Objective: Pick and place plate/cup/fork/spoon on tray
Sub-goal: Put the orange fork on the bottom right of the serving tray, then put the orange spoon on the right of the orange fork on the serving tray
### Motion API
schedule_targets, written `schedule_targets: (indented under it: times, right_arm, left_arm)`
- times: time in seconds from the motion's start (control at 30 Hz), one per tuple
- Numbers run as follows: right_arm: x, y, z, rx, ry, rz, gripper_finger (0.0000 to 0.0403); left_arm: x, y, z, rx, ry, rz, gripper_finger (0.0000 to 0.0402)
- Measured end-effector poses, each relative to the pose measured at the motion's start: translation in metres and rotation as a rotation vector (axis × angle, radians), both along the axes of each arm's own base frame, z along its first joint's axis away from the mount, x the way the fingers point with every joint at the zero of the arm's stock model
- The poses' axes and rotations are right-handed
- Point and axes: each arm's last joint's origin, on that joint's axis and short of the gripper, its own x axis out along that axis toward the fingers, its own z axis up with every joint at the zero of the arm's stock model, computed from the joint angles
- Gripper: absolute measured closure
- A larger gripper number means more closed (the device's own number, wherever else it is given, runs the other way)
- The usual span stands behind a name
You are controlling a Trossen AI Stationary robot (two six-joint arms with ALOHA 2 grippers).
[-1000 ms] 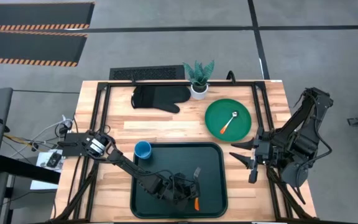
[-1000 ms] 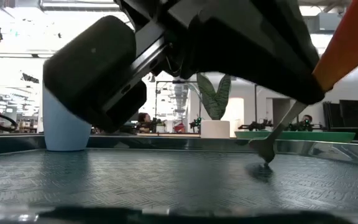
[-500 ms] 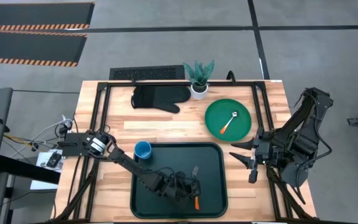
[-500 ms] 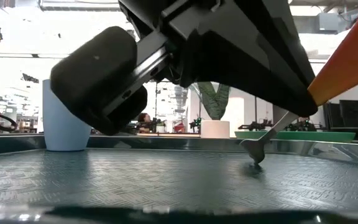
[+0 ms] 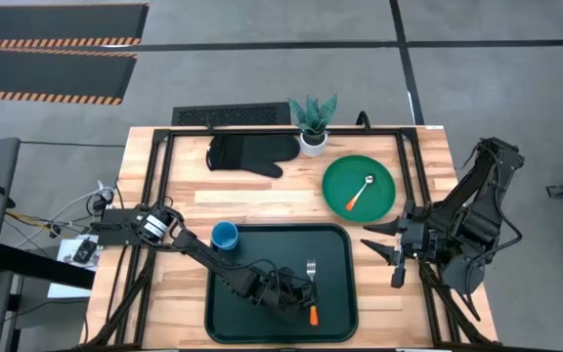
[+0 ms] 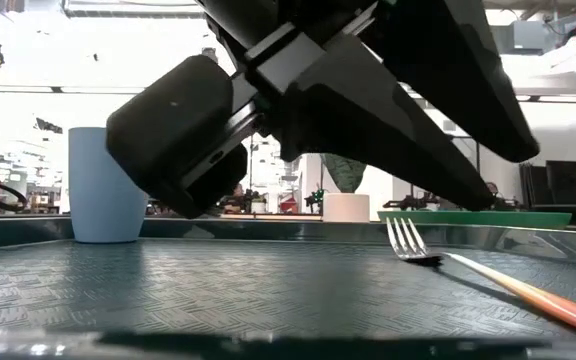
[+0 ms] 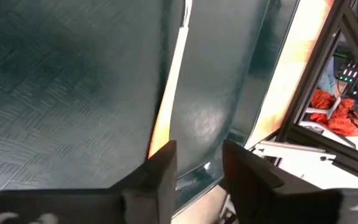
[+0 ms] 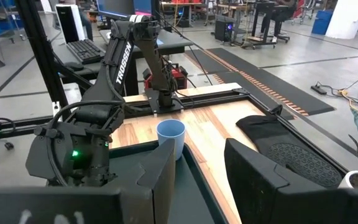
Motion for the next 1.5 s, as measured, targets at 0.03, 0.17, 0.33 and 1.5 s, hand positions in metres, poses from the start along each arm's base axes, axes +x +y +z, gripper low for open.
schedule_targets:
  times: [0.03, 0.17, 0.33, 1.5]
  right_arm:
    - [0.0, 0.0, 0.0, 0.0, 0.0, 0.0, 0.024]
    - [0.001, 0.001, -0.001, -0.001, 0.002, -0.001, 0.024]
    - [0.004, -0.01, -0.018, 0.11, 0.036, -0.076, 0.024]
    - [0.037, -0.212, -0.155, 0.916, 0.449, -1.005, 0.0209]
  left_arm:
    - [0.0, 0.0, 0.0, 0.001, 0.001, -0.006, 0.0281]
    - [0.0, 0.0, 0.0, -0.004, 0.004, -0.018, 0.0265]
    - [0.001, -0.001, 0.007, 0.02, -0.04, -0.082, 0.0262]
    - [-0.087, 0.092, 0.219, 0.698, -0.269, -0.048, 0.0176]
